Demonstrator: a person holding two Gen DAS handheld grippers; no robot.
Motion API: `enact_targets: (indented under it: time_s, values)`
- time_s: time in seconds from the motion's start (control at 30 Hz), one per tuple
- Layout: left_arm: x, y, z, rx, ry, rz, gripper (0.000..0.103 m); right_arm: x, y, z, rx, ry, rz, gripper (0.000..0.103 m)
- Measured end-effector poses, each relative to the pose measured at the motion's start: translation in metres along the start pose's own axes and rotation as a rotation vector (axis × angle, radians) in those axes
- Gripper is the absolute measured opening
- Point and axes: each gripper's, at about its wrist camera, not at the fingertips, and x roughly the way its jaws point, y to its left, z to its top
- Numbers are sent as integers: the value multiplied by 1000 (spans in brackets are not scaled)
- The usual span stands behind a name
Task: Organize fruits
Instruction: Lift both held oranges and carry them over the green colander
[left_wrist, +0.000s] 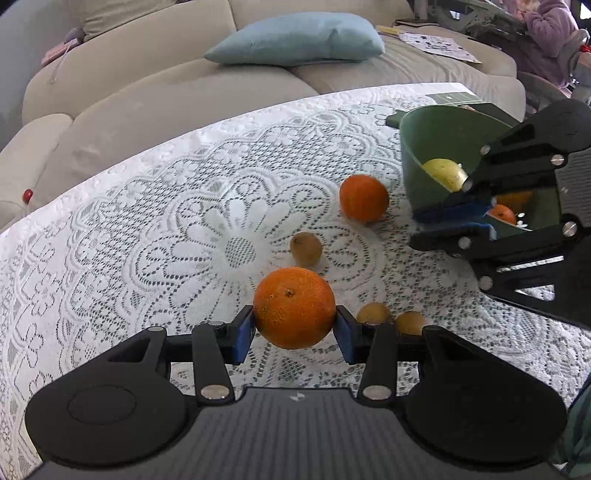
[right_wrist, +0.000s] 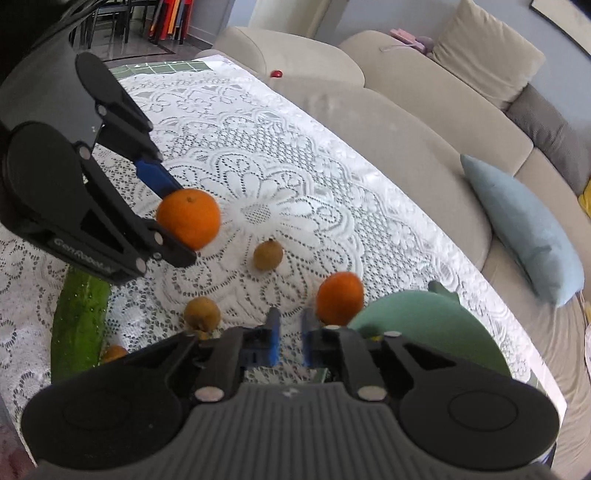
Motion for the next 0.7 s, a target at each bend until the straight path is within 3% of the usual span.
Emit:
enact_targets:
  time_s: [0.2,0.33,0.47,0.7]
  values:
    - [5,6,-1,-23,5,8,51,-1,7,1,-65,-6,-7,35]
    - [6,8,-1,-27,7,3,51,3,6,13,-118,19,-45,38]
    - [9,8,-1,-25,11,-1,51,22,-2,33,-165,99,-73,49]
    - [13,11,0,-40,23,13,51,71,-10,46,-228,252,-59,49]
